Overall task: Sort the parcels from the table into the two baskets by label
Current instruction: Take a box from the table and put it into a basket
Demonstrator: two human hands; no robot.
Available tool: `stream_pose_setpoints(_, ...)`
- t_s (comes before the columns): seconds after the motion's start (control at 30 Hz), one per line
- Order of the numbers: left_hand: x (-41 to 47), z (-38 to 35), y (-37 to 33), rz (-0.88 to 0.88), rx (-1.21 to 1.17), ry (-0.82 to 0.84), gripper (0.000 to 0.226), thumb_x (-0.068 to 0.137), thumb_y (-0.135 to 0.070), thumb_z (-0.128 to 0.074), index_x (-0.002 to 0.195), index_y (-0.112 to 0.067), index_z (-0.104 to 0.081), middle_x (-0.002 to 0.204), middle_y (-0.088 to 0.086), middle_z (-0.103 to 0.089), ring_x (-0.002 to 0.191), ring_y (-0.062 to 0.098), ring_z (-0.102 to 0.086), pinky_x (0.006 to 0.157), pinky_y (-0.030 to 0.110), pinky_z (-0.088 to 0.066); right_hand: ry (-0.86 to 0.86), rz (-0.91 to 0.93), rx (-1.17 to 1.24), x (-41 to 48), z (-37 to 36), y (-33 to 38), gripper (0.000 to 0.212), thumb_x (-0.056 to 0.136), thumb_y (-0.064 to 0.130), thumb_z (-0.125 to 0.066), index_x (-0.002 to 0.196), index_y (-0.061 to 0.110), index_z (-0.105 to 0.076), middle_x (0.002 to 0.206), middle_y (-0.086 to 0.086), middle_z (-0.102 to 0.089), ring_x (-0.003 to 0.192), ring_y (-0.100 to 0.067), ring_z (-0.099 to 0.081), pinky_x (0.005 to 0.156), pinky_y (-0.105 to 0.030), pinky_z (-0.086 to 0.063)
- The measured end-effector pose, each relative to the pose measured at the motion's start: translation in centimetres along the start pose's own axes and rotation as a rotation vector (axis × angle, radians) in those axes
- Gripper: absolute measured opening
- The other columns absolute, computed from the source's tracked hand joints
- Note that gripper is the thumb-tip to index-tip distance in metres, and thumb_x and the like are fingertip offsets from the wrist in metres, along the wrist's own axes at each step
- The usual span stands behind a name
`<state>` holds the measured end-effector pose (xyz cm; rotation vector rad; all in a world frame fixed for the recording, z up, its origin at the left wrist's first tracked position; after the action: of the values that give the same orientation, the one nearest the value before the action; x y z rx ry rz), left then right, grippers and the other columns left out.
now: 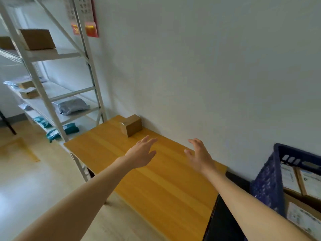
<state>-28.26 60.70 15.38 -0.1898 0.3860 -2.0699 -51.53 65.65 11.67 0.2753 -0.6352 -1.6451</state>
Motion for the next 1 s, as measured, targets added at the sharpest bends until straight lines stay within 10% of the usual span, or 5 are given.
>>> stream_pose_setpoints(0.67,9.8,2.0,28.8,0.278,-0.099,0.065,0.058,0.102,-0.029,-0.045,0.154,-0.025,-0.019,0.158,0.003,-0.024,0.139,0.025,-0.037,0.110,0.037,-0.036,0.135,-0.029,0.112,20.3,-22.0,11.5,0.041,0.100,0.020,-0.049,0.140,0.013,-0.043,0.144,-0.004,-0.043,0.129,-0.020,-0.045,0.097,-0.025,-0.039)
stream_pose_setpoints(1.0,20.1,0.8,38.1,0.391,-0.222,0.135,0.055,0.102,-0.028,-0.045,0.152,-0.023,-0.023,0.148,0.010,-0.040,0.113,0.029,-0.056,0.082,0.033,-0.047,0.238,-0.157,0.139,29.0,-29.9,12.6,0.040,0.099,0.018,-0.049,0.139,0.014,-0.044,0.142,-0.005,-0.044,0.128,-0.022,-0.046,0.103,-0.037,-0.042)
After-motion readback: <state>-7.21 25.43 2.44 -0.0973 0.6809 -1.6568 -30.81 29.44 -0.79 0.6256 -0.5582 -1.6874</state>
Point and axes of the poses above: each hand's wrist, its own x-axis towards the middle knuckle, its own z-axis out of the back of the hand, y = z × x, the point moved 1 cm from there along x, towards the middle knuckle
